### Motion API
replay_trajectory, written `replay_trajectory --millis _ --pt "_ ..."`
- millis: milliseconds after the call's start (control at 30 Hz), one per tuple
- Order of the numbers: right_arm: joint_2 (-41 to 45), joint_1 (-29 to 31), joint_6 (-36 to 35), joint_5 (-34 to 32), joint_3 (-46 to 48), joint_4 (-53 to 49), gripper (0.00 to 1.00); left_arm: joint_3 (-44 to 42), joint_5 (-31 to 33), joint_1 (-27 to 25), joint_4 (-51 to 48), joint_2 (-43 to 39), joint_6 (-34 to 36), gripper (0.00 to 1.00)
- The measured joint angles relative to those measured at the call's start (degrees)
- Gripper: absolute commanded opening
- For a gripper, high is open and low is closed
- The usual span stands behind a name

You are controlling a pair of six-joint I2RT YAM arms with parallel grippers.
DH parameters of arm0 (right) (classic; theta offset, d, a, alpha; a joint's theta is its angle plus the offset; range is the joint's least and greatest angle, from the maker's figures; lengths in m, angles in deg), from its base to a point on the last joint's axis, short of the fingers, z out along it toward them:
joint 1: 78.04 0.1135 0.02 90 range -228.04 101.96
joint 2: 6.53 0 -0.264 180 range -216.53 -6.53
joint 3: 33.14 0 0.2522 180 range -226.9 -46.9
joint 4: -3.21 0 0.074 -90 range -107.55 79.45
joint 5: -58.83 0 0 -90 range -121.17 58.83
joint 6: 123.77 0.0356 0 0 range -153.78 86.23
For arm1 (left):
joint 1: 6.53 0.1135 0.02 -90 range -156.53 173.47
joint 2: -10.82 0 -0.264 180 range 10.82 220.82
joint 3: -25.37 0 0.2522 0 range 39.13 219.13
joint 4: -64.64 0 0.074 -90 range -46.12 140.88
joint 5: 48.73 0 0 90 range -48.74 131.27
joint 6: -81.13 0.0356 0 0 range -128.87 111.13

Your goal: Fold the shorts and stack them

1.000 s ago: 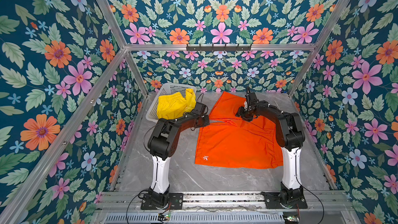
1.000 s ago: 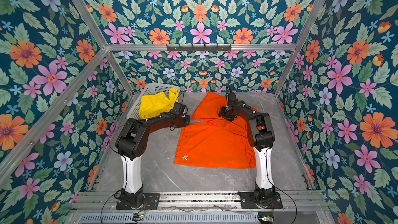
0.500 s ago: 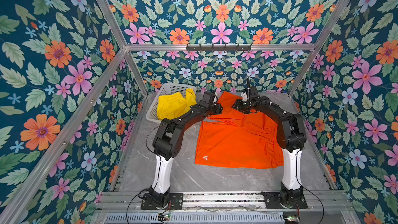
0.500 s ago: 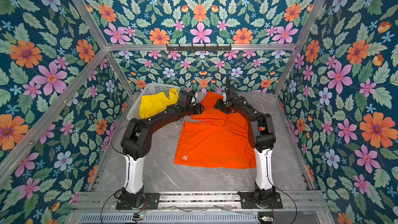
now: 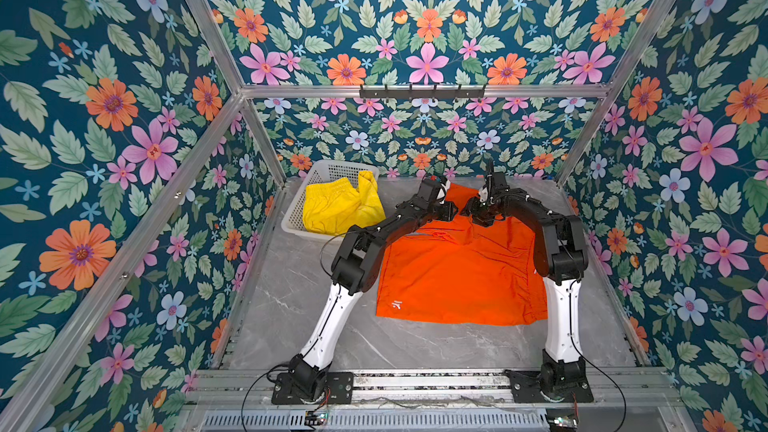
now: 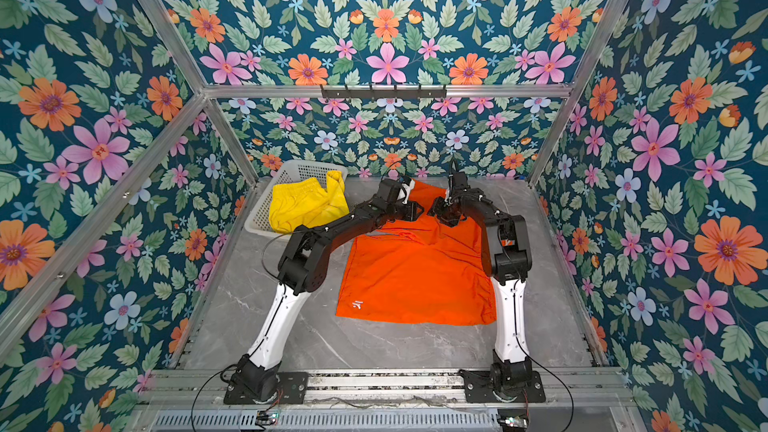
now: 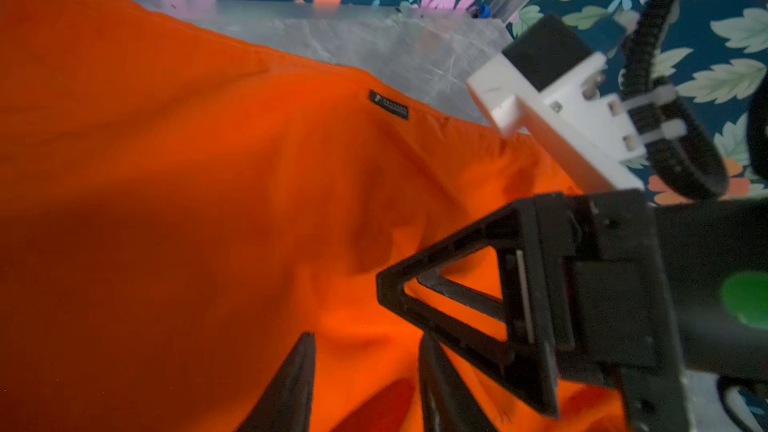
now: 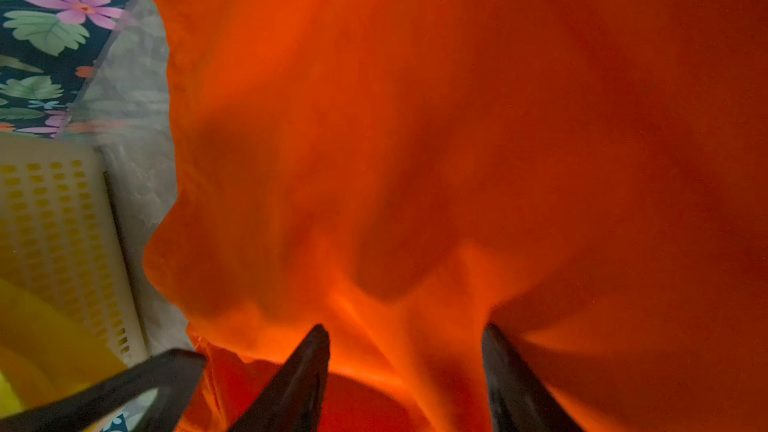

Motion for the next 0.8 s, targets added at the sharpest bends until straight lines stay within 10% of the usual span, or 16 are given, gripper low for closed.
replay_trajectory --millis 800 --pt "-1.2 -1.84 -0.11 2.6 -1.92 -0.22 0.6 -32.2 10.21 7.82 -9.14 -20.59 9.27 0.47"
